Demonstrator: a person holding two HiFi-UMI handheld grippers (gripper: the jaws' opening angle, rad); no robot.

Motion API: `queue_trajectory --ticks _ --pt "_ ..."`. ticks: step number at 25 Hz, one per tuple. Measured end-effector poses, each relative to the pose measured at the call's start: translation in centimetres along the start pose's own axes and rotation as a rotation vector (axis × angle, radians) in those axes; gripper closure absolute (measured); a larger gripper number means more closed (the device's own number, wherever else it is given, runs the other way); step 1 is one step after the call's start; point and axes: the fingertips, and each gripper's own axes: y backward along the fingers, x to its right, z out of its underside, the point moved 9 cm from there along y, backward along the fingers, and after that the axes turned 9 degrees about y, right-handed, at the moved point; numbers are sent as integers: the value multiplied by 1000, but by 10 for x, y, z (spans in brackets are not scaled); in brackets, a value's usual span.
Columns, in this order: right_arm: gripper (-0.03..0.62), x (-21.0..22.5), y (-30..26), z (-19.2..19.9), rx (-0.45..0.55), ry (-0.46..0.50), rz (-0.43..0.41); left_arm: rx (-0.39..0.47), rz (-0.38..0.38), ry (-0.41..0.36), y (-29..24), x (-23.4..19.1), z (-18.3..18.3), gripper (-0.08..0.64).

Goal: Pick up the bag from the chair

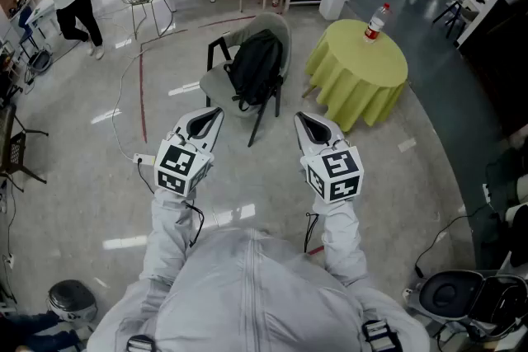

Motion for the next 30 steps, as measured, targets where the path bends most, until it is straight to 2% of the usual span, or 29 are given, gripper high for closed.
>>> queue_trajectory --ticks 11,18,27,30 --pt "581 17 -2 8 8 -39 -36 -20 -8 8 -17 8 0 555" --pt "581 18 -6 34 -6 -49 -76 -37 -17 2 -23 14 20 555" --pt "581 43 -7 15 -14 -66 -77 -55 -19 40 -34 15 2 555" --pt "581 57 3 38 -5 -74 -78 -58 -32 37 -48 34 16 555"
